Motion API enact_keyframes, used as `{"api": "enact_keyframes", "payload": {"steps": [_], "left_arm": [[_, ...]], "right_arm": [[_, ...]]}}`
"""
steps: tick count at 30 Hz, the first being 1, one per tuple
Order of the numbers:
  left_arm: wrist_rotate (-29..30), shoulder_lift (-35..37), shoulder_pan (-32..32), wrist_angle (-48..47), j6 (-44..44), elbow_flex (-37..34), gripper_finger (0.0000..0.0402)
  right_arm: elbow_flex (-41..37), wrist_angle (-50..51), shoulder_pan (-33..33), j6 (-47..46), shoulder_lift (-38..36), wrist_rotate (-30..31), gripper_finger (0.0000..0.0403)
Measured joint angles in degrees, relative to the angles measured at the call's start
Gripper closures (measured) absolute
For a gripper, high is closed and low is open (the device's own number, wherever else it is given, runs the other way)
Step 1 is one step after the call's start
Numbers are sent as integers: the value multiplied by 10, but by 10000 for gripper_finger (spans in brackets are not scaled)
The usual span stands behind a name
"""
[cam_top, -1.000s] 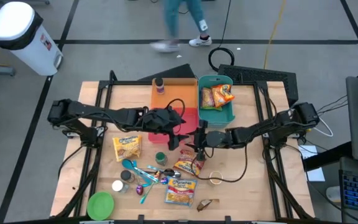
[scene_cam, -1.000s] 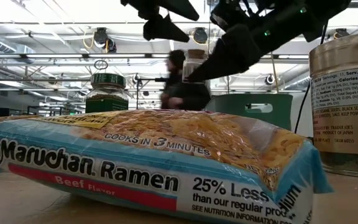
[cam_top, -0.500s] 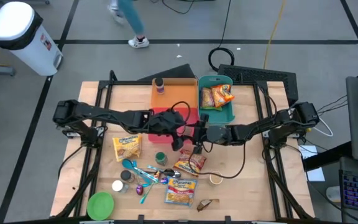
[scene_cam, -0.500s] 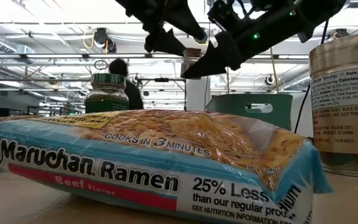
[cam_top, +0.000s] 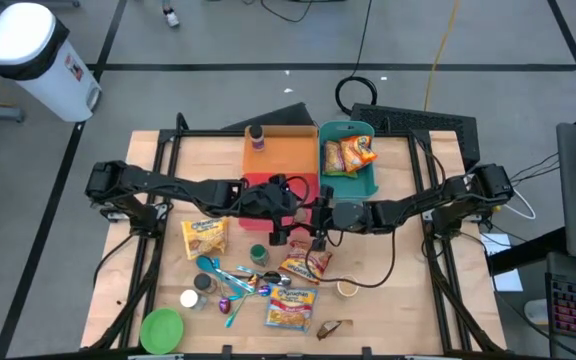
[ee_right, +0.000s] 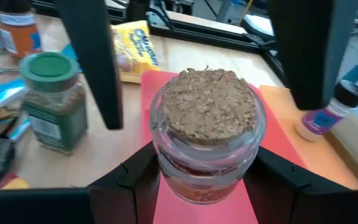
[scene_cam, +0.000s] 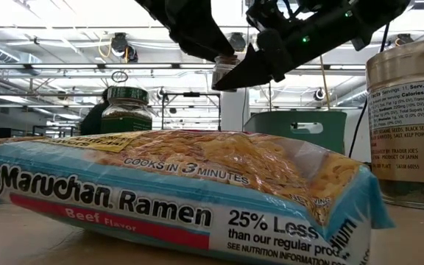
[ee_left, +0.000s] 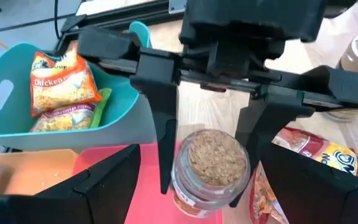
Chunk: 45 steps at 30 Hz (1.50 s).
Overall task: Pick & Place Food Item
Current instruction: Put the brown spice bottle into the orange bin
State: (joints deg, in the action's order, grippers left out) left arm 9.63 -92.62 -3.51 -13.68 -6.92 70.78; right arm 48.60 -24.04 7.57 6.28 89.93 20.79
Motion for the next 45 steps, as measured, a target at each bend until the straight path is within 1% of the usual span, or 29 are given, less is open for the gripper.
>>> {"api": "enact_keyframes", "payload": {"steps": [7,14,22,30,39,45], "left_arm": [[-12,0,1,0,10,0,64],[-41,0,0,-12,8,0,64],[-40,0,0,-27,-2,0,64],[-41,0,0,-20,-4,0,64],[-41,0,0,-11,-31,0,64],[-41,0,0,-11,-34,0,64]], "right_arm": [[0,-1,0,2,0,0,224],[0,-1,0,2,0,0,224],[0,-1,0,2,0,-1,224],[0,-1,0,2,0,-1,224],[0,-1,0,2,0,-1,223],[0,0,0,2,0,-1,222]]}}
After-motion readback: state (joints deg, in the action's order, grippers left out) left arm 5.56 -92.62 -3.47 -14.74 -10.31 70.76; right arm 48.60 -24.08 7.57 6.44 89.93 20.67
